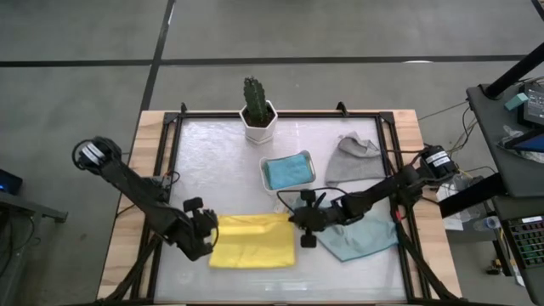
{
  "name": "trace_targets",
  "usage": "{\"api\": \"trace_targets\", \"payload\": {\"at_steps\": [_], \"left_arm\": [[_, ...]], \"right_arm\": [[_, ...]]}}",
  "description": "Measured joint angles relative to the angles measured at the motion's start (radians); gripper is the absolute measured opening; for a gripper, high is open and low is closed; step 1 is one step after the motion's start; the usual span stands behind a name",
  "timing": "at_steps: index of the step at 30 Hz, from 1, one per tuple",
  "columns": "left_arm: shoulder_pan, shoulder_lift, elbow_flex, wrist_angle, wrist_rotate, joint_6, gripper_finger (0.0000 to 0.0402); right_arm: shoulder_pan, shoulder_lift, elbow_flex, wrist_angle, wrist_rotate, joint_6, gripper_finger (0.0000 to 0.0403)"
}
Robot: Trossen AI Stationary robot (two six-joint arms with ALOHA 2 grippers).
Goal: Fold microfiber towels
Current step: Fold the yellow towel
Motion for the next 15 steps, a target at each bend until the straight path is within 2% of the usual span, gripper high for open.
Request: {"api": "trace_targets", "payload": {"at_steps": [8, 11, 15], "left_arm": [[0.019, 0.029, -0.002, 0.004, -0.069, 0.000, 0.0004], [0.035, 0.029, -0.002, 0.006, -0.114, 0.005, 0.0029], [0.060, 0.029, -0.014, 0.024, -0.144, 0.038, 0.0083]], "right_arm": [[0.001, 0.000, 0.000, 0.000, -0.011, 0.000, 0.0008], [0.002, 0.000, 0.000, 0.001, -0.011, 0.000, 0.0008], [0.002, 0.000, 0.000, 0.001, -0.011, 0.000, 0.0008]]}}
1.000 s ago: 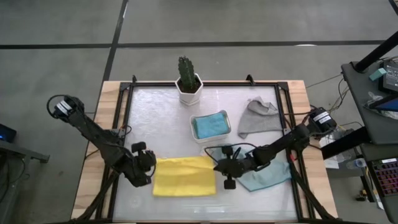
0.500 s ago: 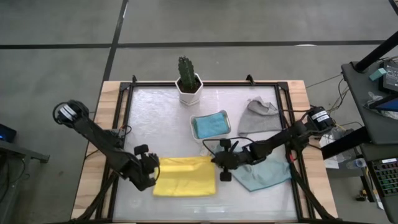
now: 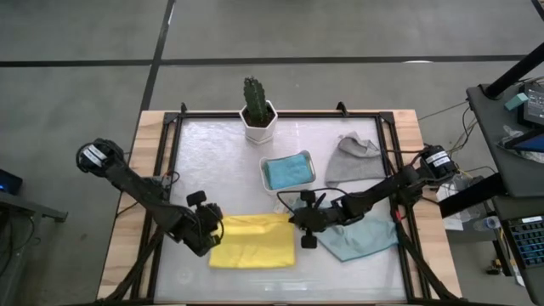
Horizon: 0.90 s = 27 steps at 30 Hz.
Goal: Fold microfiber towels
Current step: Fold the yellow towel
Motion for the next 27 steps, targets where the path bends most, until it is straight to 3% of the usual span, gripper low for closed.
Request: {"api": "trace_targets", "payload": {"at_steps": [5, 18, 22, 27], "left_arm": [[0.014, 0.000, -0.077, 0.138, -0.047, 0.070, 0.0129], [0.025, -0.001, -0.244, 0.421, -0.045, 0.071, 0.0129], [0.025, -0.001, -0.253, 0.418, -0.045, 0.069, 0.0098], [0.025, -0.001, -0.253, 0.418, -0.044, 0.075, 0.0017]], "right_arm": [[0.000, 0.000, 0.000, 0.000, 0.000, 0.000, 0.0008], [0.000, 0.000, 0.000, 0.000, 0.000, 0.000, 0.0008], [0.000, 0.000, 0.000, 0.000, 0.000, 0.000, 0.0008], [0.000, 0.000, 0.000, 0.000, 0.000, 0.000, 0.0009]]}}
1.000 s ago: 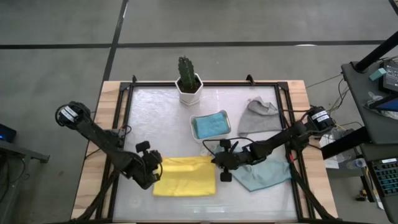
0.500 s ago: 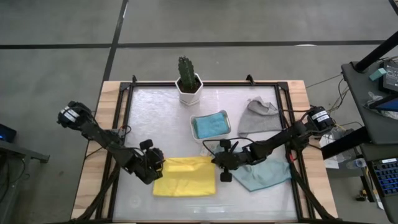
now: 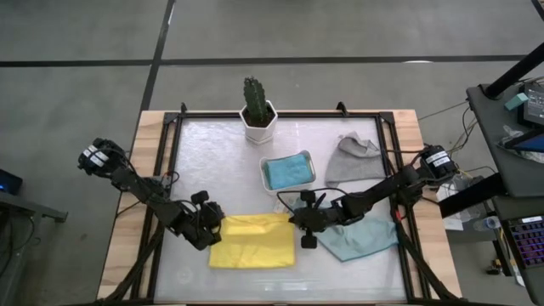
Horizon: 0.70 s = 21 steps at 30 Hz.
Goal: Fold microfiber towels
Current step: Fold the yellow towel
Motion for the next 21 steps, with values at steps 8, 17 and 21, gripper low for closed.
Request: {"api": "trace_targets", "payload": {"at_steps": [8, 17, 21], "left_arm": [[-0.001, -0.022, 0.041, -0.022, 0.065, 0.053, 0.0001], [-0.011, -0.117, 0.184, -0.121, 0.233, 0.155, 0.0000], [-0.029, -0.140, 0.252, -0.123, 0.333, 0.151, 0.0000]], "right_arm": [[0.006, -0.007, 0.000, -0.001, -0.002, 0.000, 0.0008], [0.045, -0.037, 0.000, 0.008, -0.071, 0.009, 0.0009], [0.068, -0.042, 0.023, 0.007, -0.170, 0.009, 0.0008]]}}
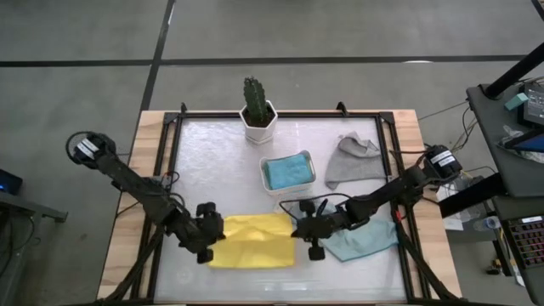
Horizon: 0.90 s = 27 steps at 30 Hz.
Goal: Fold microfiber towels
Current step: Fold the yellow towel
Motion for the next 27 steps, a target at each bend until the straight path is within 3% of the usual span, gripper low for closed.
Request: {"api": "trace_targets", "payload": {"at_steps": [7, 17, 20, 27], "left_arm": [[-0.093, -0.007, 0.139, 0.001, 0.044, -0.028, 0.0000], [-0.193, -0.007, 0.193, 0.001, 0.016, -0.158, 0.0000], [-0.208, -0.007, 0.188, -0.007, -0.004, -0.160, 0.0000], [-0.208, 0.040, 0.125, -0.106, -0.120, -0.263, 0.0000]], "right_arm": [[0.052, -0.002, 0.068, -0.009, -0.172, -0.020, 0.0008], [0.103, -0.002, 0.191, -0.176, -0.182, -0.048, 0.0008], [0.103, -0.003, 0.222, -0.242, -0.162, -0.053, 0.0008], [0.080, -0.003, 0.194, -0.268, 0.017, -0.028, 0.0009]]}}
